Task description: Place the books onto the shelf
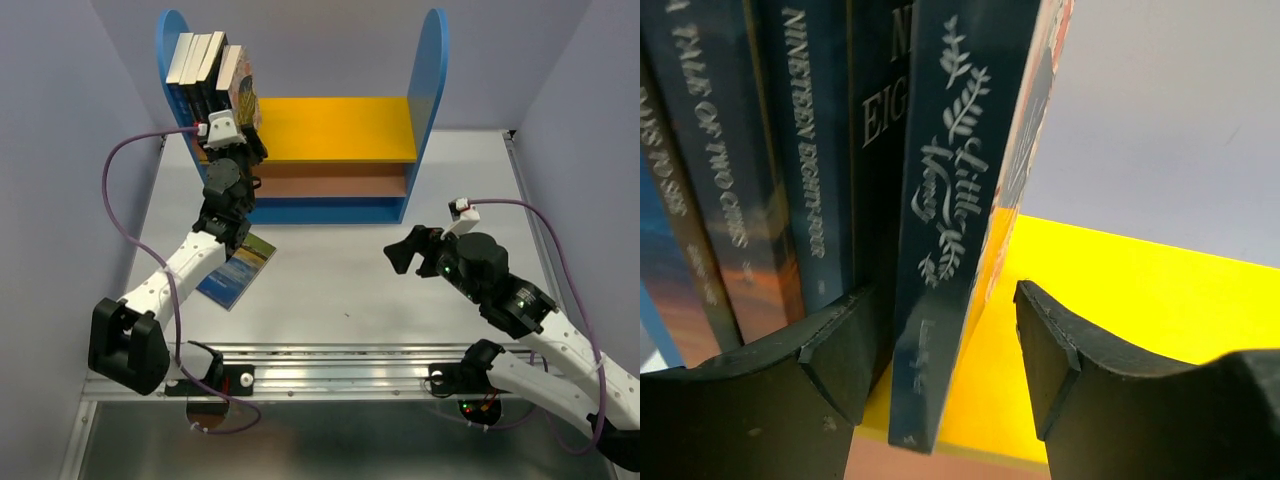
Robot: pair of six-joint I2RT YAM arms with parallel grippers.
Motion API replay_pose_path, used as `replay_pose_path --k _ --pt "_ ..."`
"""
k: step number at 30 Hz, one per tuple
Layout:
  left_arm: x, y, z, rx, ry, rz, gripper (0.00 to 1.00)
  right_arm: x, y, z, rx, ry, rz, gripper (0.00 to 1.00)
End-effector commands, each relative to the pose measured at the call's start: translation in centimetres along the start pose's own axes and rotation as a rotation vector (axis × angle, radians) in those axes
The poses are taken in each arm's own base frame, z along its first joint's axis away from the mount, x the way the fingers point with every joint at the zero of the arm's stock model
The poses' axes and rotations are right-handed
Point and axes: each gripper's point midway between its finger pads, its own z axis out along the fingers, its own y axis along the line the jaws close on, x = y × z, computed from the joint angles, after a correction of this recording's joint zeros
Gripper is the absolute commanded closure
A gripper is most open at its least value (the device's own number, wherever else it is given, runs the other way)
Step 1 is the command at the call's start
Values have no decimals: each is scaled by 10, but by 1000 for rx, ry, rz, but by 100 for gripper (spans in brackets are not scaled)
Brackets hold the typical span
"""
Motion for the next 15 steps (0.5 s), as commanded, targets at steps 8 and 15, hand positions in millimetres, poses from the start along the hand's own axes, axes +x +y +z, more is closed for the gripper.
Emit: replay_pose_path --k 8,15 --pt "-31 53 -40 -197 -42 -222 10 -1 1 1 -6 -3 -25 0" --pt "-41 37 -82 -21 -2 -410 1 3 -2 5 10 8 -37 0"
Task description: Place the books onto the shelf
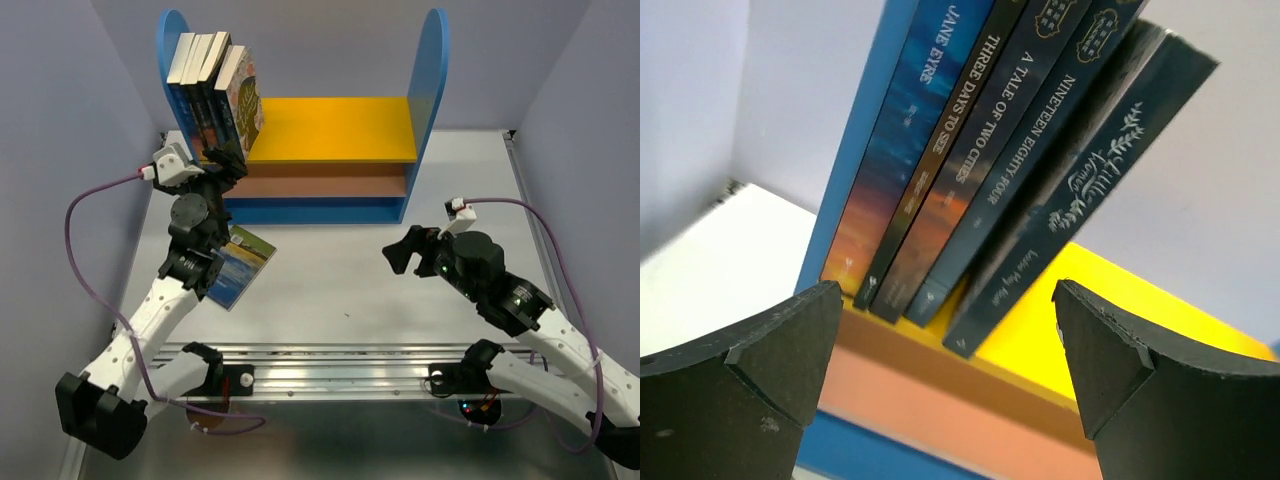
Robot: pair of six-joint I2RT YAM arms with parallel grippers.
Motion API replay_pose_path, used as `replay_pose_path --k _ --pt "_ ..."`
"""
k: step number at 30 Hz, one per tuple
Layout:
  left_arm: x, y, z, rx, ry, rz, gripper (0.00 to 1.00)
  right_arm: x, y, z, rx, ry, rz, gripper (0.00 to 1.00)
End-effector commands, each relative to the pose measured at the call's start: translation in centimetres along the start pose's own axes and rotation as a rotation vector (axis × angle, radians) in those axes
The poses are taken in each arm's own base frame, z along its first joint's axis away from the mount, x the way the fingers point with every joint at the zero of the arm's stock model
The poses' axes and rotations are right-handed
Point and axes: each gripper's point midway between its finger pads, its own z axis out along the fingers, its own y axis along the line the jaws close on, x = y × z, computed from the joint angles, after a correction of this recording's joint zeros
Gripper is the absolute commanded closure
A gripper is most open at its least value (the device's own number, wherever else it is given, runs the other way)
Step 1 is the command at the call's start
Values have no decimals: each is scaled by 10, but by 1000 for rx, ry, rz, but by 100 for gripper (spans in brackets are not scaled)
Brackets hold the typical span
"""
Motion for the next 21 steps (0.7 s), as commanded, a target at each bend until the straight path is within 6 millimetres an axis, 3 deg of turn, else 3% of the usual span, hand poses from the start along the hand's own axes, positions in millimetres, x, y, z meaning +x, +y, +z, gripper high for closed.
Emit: replay_pose_path --k 1,2,8,11,14,17,21 --pt "-14 -13 -27 114 20 -166 1 0 -1 2 5 -4 -22 0" --pt "-8 -20 -34 170 49 -184 1 -1 -1 2 4 -3 -22 0" --pt "-18 -57 -60 372 98 -234 1 -3 -1 1 5 -13 -33 0" --pt "-29 -89 -63 459 130 -232 1 -6 -2 0 10 -25 -34 0" --pt "-25 -122 -58 489 177 -193 1 -8 -4 -1 17 -37 -37 0" --pt "-7 -151 -52 494 239 -127 1 -9 -6 -1 26 -42 -36 0" --pt "20 -174 -43 497 315 -110 1 -7 -8 -1 35 -39 -31 0"
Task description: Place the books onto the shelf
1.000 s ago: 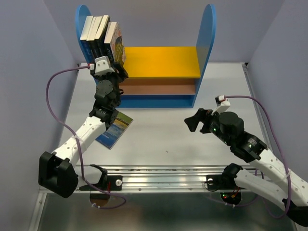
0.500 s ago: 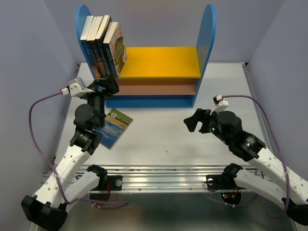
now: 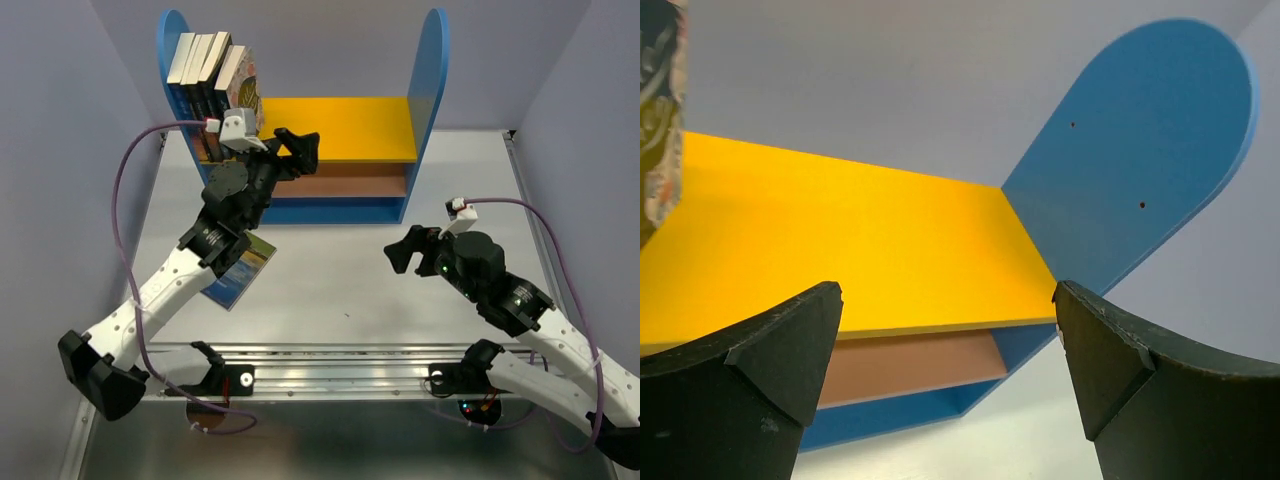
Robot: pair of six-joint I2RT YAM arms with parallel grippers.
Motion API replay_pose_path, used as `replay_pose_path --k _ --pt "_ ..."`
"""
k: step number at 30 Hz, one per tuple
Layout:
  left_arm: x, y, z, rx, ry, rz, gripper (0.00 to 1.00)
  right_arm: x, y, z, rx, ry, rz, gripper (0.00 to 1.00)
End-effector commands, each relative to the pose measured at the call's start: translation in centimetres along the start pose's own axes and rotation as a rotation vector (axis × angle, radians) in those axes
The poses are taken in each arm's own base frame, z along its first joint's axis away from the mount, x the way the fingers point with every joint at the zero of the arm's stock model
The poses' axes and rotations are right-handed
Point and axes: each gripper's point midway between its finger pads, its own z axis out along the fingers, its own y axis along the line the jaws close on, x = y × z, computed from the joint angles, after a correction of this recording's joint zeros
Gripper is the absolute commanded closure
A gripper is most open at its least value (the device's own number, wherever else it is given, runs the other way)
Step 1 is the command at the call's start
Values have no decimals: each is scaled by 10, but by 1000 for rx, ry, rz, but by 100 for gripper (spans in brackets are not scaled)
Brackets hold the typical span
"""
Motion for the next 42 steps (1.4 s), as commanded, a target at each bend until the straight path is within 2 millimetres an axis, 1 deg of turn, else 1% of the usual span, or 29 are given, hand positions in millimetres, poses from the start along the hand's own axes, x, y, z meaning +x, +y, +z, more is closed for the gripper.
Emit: replay_pose_path --k 1,2,3,4,5,6,7,9,10,11,12,13,14,15,16,17,21,23,24,27,28,31,33,34,36,37,38,40,42 --pt "11 -9 20 -23 45 22 1 -5 -4 -2 18 -31 -7 0" --pt "9 3 25 -104 26 18 1 -6 -4 -2 19 -33 -8 0" --pt "0 3 30 -127 6 22 1 -6 -5 -2 20 -34 -8 0" --pt "1 7 34 -162 8 42 1 -7 -5 -2 24 -36 -9 0" --pt "9 21 43 -237 4 69 1 -8 -5 -2 24 -39 -8 0" --pt "-1 23 49 -267 -23 99 1 -9 -5 -2 24 -39 -13 0" --pt "-2 31 58 -329 -47 127 1 -9 -4 -2 26 -39 -12 0" --pt "-6 37 68 -373 -81 160 1 -9 -4 -1 25 -35 -14 0" --pt "1 44 75 -399 -69 217 1 -10 -3 -1 24 -37 -12 0" --pt "-1 50 78 -435 -81 234 1 -10 -3 -1 24 -37 -12 0" --pt "-9 50 83 -443 -93 239 1 -10 -3 -1 25 -35 -11 0" --pt "-1 55 91 -459 -77 246 1 -10 -4 -1 30 -36 -8 0" --pt "-14 62 98 -475 -95 236 1 -9 -4 -1 31 -35 -9 0" --pt "-8 71 102 -488 -71 247 1 -11 -4 -2 31 -40 -7 0" --pt "-10 77 106 -497 -70 242 1 -11 -4 -3 30 -41 -4 0" --pt "-9 90 112 -520 -69 244 1 -12 -4 -4 30 -45 -3 0" --pt "-7 114 117 -566 -70 259 1 -15 -5 -8 34 -47 -8 0" --pt "-11 122 117 -577 -85 254 1 -17 -8 -10 50 -52 -13 0" --pt "-12 130 118 -585 -85 254 1 -18 -8 -11 54 -52 -12 0" --pt "-12 145 119 -604 -85 266 1 -19 -8 -13 55 -57 -13 0" --pt "-15 153 119 -623 -91 269 1 -20 -8 -13 51 -59 -12 0" --pt "-14 164 119 -652 -88 261 1 -20 -8 -13 53 -59 -11 0" --pt "-12 162 120 -635 -78 256 1 -19 -8 -12 56 -54 -11 0" --pt "-10 156 122 -602 -68 248 1 -19 -8 -11 58 -52 -10 0" --pt "-8 152 123 -572 -54 239 1 -19 -7 -11 54 -49 -9 0" --pt "-12 147 122 -552 -57 231 1 -18 -7 -11 53 -47 -9 0" --pt "-7 142 123 -520 -43 216 1 -19 -6 -11 51 -49 -8 0" --pt "-14 130 122 -469 -53 193 1 -18 -7 -11 53 -47 -7 0" --pt "-17 125 122 -448 -62 173 1 -18 -7 -11 52 -47 -6 0"
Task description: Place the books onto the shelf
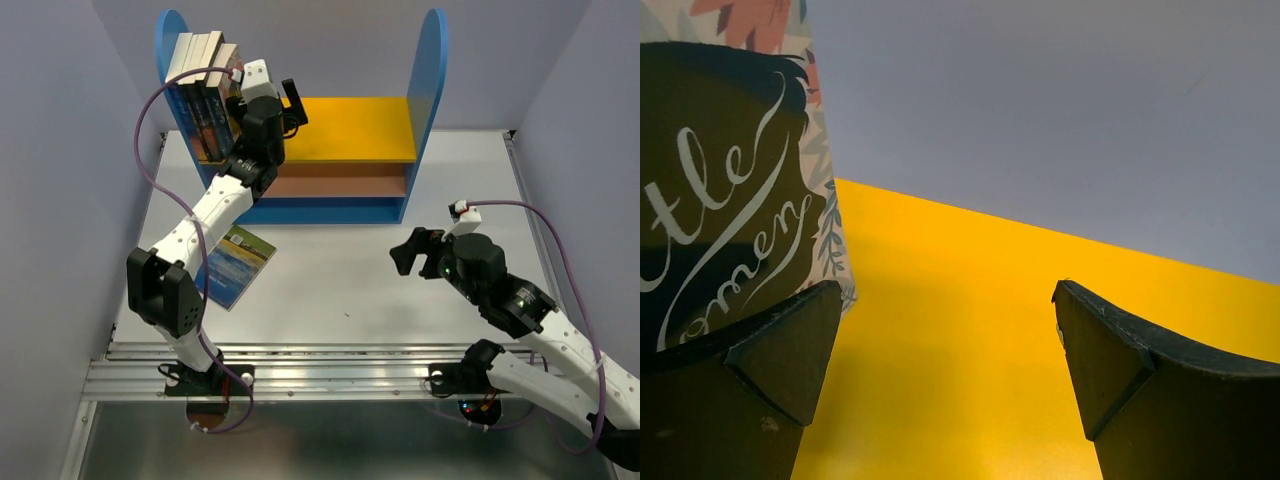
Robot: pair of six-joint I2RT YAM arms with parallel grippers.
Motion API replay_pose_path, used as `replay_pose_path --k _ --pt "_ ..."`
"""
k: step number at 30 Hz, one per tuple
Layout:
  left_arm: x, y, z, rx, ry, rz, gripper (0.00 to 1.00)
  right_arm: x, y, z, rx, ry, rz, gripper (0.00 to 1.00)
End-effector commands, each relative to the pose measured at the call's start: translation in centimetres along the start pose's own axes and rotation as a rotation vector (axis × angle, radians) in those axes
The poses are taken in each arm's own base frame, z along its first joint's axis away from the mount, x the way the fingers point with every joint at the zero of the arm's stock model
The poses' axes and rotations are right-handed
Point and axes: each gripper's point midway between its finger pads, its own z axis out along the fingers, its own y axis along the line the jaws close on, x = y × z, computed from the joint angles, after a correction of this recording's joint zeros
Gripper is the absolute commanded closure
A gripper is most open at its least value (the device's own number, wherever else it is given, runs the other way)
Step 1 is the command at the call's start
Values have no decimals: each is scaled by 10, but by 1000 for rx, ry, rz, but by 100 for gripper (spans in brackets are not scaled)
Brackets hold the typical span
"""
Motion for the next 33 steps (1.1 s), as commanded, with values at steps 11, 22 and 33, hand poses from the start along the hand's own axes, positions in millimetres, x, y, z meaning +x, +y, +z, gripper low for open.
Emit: replay_pose_path --k 11,22,33 --pt "-93 -17 -49 220 -148 -142 1 -21 10 -6 -26 -50 8 0" --pt "-135 -64 -153 538 -207 -112 1 -21 16 -6 -60 -35 -38 0" --pt "-107 -31 -223 568 -112 -220 1 7 61 -9 -352 76 -155 0"
